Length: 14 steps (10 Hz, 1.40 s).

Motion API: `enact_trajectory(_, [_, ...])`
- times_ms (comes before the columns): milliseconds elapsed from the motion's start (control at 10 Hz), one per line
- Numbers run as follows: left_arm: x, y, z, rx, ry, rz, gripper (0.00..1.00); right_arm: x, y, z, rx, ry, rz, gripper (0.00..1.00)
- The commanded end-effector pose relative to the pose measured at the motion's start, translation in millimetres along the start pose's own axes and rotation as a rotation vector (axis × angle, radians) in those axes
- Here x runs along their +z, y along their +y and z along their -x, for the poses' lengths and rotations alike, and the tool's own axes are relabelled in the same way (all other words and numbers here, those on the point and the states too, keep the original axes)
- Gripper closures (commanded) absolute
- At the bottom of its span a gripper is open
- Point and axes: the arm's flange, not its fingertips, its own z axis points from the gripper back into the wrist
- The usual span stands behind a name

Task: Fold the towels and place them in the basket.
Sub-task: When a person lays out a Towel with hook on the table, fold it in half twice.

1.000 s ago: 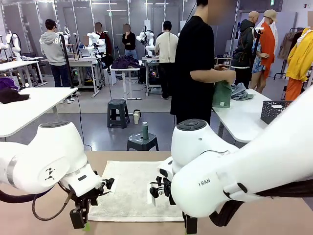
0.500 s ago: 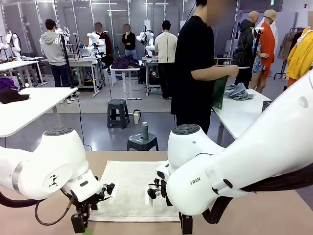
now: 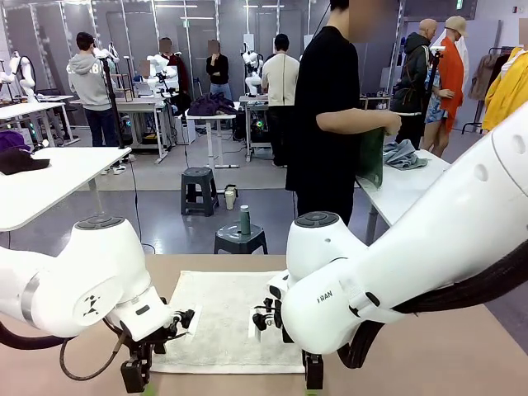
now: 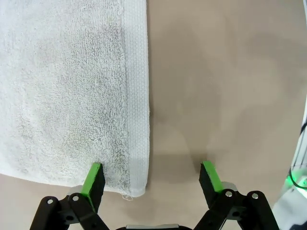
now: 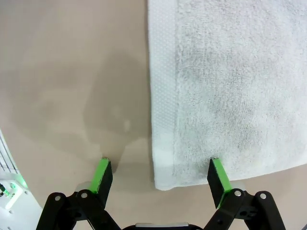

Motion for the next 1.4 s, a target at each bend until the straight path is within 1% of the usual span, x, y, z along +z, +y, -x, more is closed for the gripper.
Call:
enact_trajectory(0, [-6, -19, 12, 0.005, 0.013, -0.017, 0.09, -7, -5, 1, 0.001, -0.045, 0.0, 0.0])
enact_trajectory(100, [-8, -19, 13, 0.007, 0.011, -0.013, 0.13, -8, -8, 4, -0.003, -0.067, -0.005, 0.0])
enact_trajectory(200, [-9, -19, 14, 0.008, 0.013, -0.011, 0.34, -9, -9, 6, -0.008, -0.078, -0.015, 0.0])
enact_trajectory(300, [-9, -19, 14, 0.006, 0.019, -0.014, 0.68, -8, -10, 9, -0.012, -0.099, -0.025, 0.3])
enact_trajectory(400, [-8, -18, 12, 0.005, 0.026, -0.016, 0.93, -7, -10, 10, -0.015, -0.103, -0.029, 0.59])
enact_trajectory(500, [-6, -17, 11, 0.003, 0.03, -0.019, 1.0, -6, -10, 11, -0.024, -0.107, -0.037, 0.9])
enact_trajectory(600, [-6, -17, 12, 0.003, 0.034, -0.02, 1.0, -6, -11, 12, -0.029, -0.108, -0.044, 1.0])
enact_trajectory(800, [-7, -18, 13, 0.006, 0.039, -0.009, 1.0, -6, -12, 12, -0.051, -0.093, -0.065, 1.0])
enact_trajectory(900, [-6, -17, 13, 0.008, 0.039, -0.004, 1.0, -5, -13, 12, -0.055, -0.086, -0.068, 0.94])
enact_trajectory(1000, [-4, -15, 11, 0.013, 0.029, 0.006, 1.0, -4, -14, 12, -0.057, -0.077, -0.072, 1.0])
enact_trajectory(1200, [-2, -13, 8, 0.023, 0.034, 0.019, 1.0, -1, -15, 13, -0.069, -0.071, -0.075, 1.0])
enact_trajectory(1300, [4, -13, 7, 0.028, 0.033, 0.019, 1.0, 7, -14, 13, -0.078, -0.076, -0.075, 1.0])
